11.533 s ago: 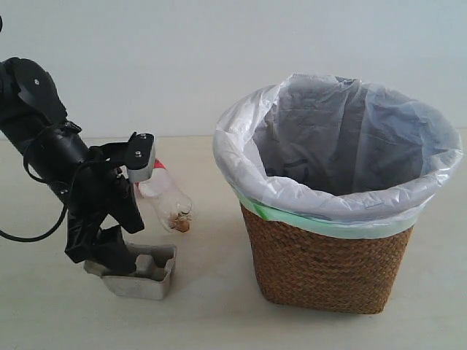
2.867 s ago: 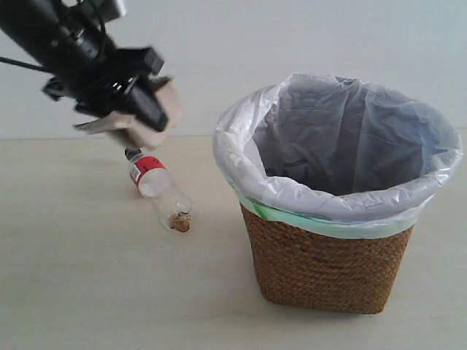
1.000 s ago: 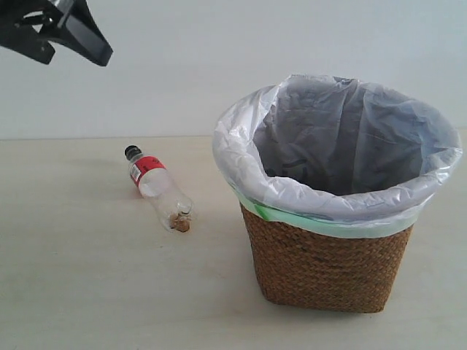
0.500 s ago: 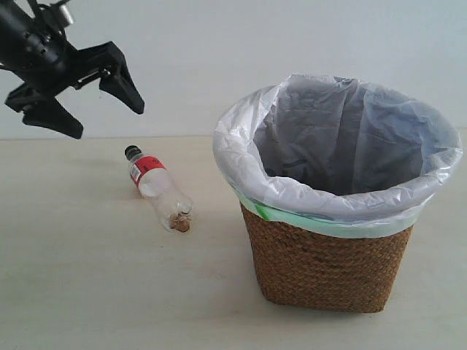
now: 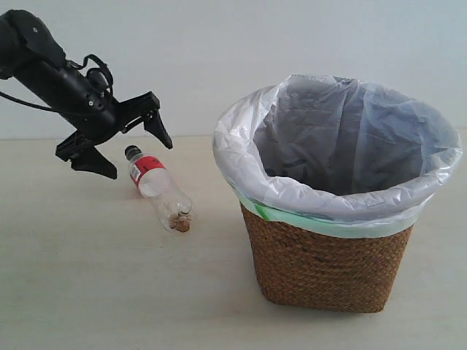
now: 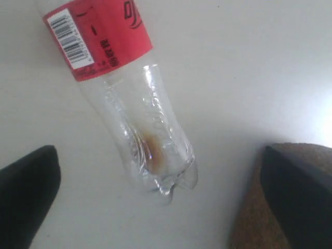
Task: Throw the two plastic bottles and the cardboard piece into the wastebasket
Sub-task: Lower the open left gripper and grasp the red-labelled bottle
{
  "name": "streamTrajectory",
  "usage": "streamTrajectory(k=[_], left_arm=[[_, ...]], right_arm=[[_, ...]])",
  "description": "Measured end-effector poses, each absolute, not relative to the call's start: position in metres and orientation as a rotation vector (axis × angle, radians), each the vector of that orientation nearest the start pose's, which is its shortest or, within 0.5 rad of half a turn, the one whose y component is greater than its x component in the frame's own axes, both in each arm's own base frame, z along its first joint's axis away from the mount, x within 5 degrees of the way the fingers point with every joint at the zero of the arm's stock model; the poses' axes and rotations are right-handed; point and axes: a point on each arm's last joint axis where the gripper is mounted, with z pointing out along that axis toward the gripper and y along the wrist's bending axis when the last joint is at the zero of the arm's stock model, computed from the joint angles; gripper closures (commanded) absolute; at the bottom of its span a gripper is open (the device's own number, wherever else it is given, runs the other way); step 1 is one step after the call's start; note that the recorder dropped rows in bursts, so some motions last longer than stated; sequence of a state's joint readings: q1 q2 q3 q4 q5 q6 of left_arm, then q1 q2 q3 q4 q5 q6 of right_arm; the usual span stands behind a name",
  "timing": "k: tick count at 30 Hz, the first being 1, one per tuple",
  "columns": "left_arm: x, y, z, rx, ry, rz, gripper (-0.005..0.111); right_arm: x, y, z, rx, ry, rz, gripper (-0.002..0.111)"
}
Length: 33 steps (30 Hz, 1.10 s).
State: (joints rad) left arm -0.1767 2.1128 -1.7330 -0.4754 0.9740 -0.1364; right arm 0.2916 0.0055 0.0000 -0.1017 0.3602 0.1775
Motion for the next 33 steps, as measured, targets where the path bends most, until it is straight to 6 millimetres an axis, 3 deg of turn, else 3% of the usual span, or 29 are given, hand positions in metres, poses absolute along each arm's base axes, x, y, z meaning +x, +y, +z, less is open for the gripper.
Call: streamTrajectory(k=[9, 16, 26, 33], left_arm=[[0.463, -0.138, 0.195, -0.301, 2.839, -0.702, 0.015], [0.464, -0.138, 0.173, -0.384, 2.930, -0.687, 0.015], [0.464, -0.140, 0.166, -0.441, 2.946, -0.683, 0.015], [0.469, -0.140, 0.142, -0.480, 2.962, -0.661, 0.017]], right_arm=[[0.052, 0.012, 0.181, -0.169, 1.846, 0.228, 0.108], [0.052, 0.012, 0.181, -0.169, 1.846, 0.228, 0.108], [0.052, 0.012, 0.181, -0.169, 1.846, 0.228, 0.108], [0.052, 0.012, 0.181, -0.169, 1.846, 0.228, 0.108]])
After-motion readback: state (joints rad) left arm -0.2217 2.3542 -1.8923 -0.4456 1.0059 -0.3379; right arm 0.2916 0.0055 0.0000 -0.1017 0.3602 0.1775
